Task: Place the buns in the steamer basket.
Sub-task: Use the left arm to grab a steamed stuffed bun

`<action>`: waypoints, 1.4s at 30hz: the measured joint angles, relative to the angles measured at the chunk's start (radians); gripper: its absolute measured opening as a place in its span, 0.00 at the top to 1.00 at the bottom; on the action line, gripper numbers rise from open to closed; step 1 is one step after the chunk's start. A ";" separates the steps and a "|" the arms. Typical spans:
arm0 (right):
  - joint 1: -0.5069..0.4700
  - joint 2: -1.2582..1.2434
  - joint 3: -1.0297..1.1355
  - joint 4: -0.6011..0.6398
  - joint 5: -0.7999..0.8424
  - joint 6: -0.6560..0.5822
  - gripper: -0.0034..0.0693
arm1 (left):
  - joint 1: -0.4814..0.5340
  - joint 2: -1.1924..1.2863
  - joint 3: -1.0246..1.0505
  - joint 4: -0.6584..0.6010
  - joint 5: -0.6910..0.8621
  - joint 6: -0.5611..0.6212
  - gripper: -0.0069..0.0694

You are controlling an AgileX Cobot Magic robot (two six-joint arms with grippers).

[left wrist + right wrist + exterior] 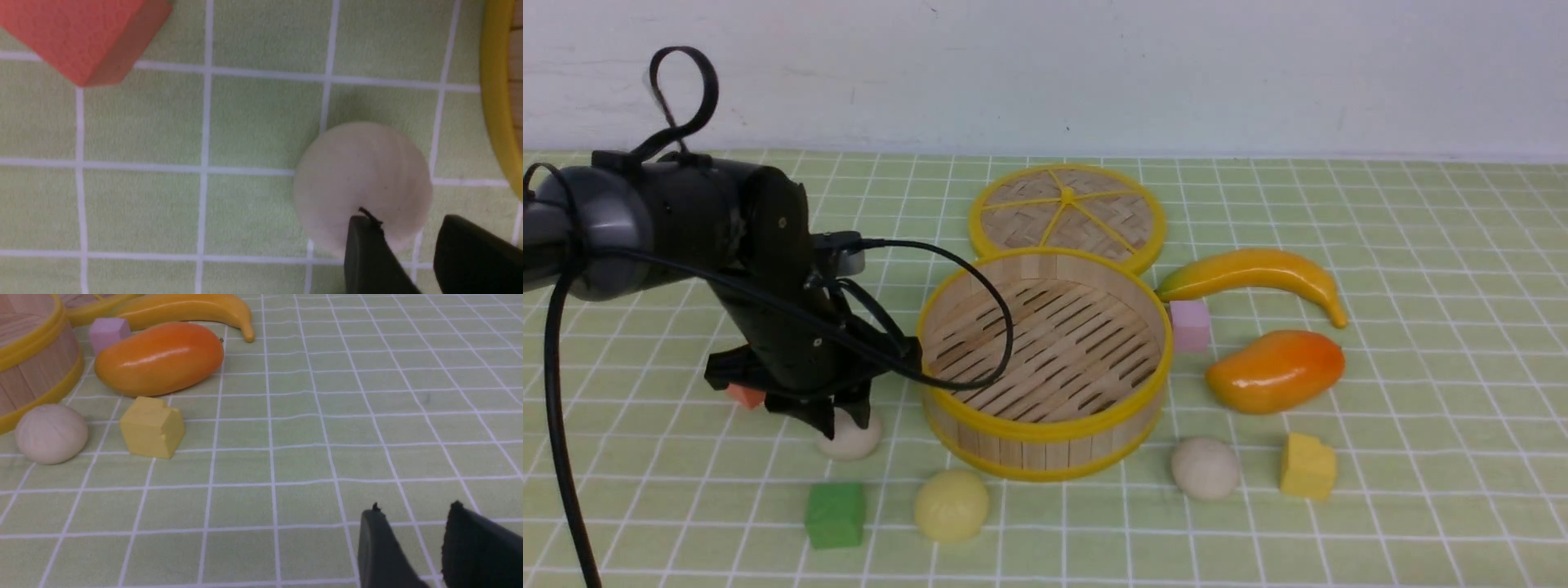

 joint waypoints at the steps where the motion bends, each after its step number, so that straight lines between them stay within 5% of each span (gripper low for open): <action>1: 0.000 0.000 0.000 0.000 0.000 0.000 0.62 | 0.000 0.000 0.000 0.000 0.000 0.000 0.60; 42: 0.000 0.000 0.000 0.000 0.000 -0.001 0.62 | 0.000 0.039 -0.001 0.062 -0.035 -0.049 0.60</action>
